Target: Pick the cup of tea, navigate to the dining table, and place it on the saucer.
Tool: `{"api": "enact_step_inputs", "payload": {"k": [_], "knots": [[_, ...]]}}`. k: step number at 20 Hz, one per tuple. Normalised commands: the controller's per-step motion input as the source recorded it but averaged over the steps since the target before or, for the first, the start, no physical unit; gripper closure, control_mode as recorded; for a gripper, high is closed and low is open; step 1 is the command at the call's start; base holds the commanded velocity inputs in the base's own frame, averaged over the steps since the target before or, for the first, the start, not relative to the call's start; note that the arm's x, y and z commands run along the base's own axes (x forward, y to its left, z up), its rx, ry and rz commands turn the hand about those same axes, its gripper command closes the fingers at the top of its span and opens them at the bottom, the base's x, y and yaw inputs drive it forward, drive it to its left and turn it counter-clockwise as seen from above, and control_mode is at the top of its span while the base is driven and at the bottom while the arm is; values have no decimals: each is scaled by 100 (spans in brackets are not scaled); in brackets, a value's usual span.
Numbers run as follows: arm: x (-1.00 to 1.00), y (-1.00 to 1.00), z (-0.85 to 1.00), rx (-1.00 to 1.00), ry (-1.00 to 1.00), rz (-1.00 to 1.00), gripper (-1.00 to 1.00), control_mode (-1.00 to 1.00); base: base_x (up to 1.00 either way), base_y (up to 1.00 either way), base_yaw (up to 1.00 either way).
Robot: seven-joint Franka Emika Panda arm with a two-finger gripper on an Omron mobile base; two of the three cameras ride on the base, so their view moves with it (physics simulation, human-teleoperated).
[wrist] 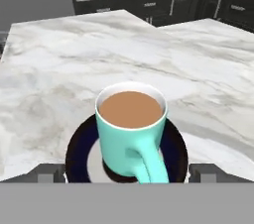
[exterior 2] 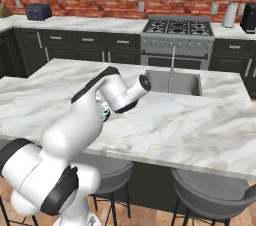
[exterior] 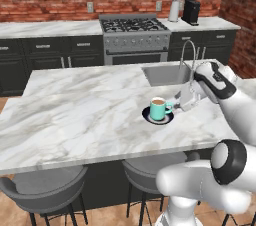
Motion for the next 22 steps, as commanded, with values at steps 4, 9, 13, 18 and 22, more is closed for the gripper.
{"api": "enact_step_inputs", "payload": {"k": [4, 9, 13, 18, 22], "knots": [[-100, -26, 60, 0, 1, -19, -100, -100, 0, 0, 0], [-100, -5, 63, 0, 4, -16, -100, -100, 0, 0, 0], [-100, 0, 72, 0, 6, -17, -100, -100, 0, 0, 0], [-100, 5, 54, 0, 10, -17, -100, -100, 0, 0, 0], [-100, 15, 40, -3, 11, -17, -100, -100, 0, 0, 0]]}}
